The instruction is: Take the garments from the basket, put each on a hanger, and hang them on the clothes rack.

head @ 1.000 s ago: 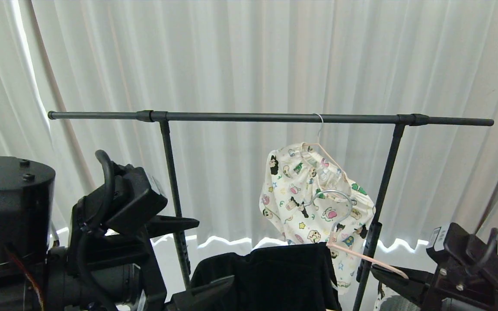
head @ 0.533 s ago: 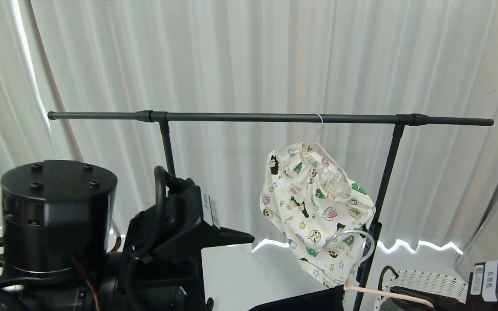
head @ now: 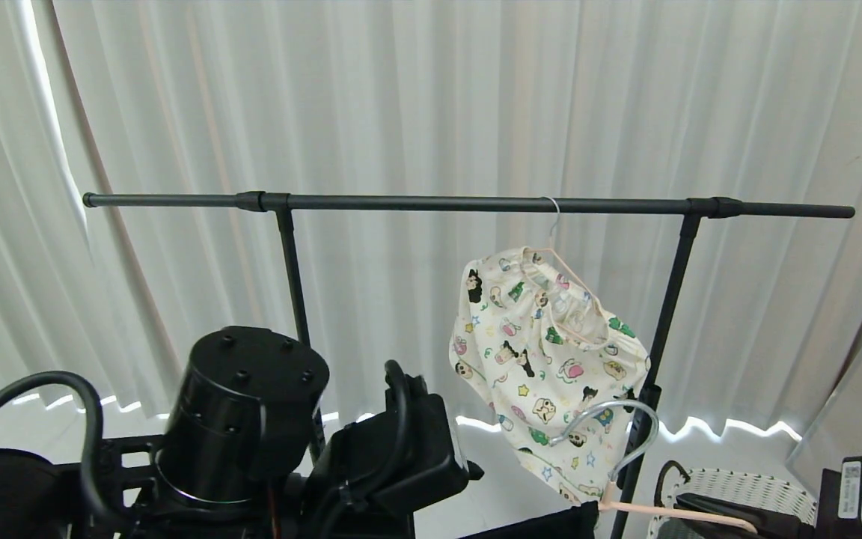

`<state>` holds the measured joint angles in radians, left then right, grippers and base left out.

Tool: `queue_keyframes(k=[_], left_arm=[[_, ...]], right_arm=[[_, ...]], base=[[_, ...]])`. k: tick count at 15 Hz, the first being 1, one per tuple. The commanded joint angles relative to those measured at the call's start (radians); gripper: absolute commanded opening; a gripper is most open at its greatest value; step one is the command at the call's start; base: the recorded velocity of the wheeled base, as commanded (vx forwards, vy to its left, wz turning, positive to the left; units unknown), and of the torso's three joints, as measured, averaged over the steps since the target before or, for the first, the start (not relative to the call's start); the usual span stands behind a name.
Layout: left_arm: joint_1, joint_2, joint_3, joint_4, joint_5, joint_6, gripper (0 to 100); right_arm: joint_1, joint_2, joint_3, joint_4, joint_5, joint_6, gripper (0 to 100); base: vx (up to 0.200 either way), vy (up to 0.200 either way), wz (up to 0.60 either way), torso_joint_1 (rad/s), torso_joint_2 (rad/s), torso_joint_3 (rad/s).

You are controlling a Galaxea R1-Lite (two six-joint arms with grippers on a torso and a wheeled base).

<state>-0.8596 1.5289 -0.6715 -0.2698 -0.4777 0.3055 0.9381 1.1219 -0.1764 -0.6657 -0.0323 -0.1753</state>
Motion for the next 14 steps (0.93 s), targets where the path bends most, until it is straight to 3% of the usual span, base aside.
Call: queue_keyframes(k=[1, 6, 7, 14], left_arm=[[0.004, 0.059, -0.005, 0.0, 0.004, 0.001, 100], [0.007, 0.096, -0.022, 0.0, 0.07, 0.001, 100], [0.007, 0.096, -0.02, 0.0, 0.07, 0.001, 0], [0.007, 0.096, -0.02, -0.002, 0.071, 0.001, 0]], right_arm=[[0.001, 0.009, -0.006, 0.0, -0.001, -0.001, 0], [0.001, 0.039, -0.041, -0.002, 0.002, -0.001, 0], [0.001, 0.042, -0.045, -0.002, 0.002, -0.001, 0], [0.008, 0.052, -0.049, -0.014, -0.001, -0.001, 0]], base=[[0.0, 0.0, 0.0, 0.0, 0.0, 0.0], [0.0, 0.0, 0.0, 0.0, 0.0, 0.0], [0.0, 0.0, 0.0, 0.0, 0.0, 0.0], [0.0, 0.0, 0.0, 0.0, 0.0, 0.0]])
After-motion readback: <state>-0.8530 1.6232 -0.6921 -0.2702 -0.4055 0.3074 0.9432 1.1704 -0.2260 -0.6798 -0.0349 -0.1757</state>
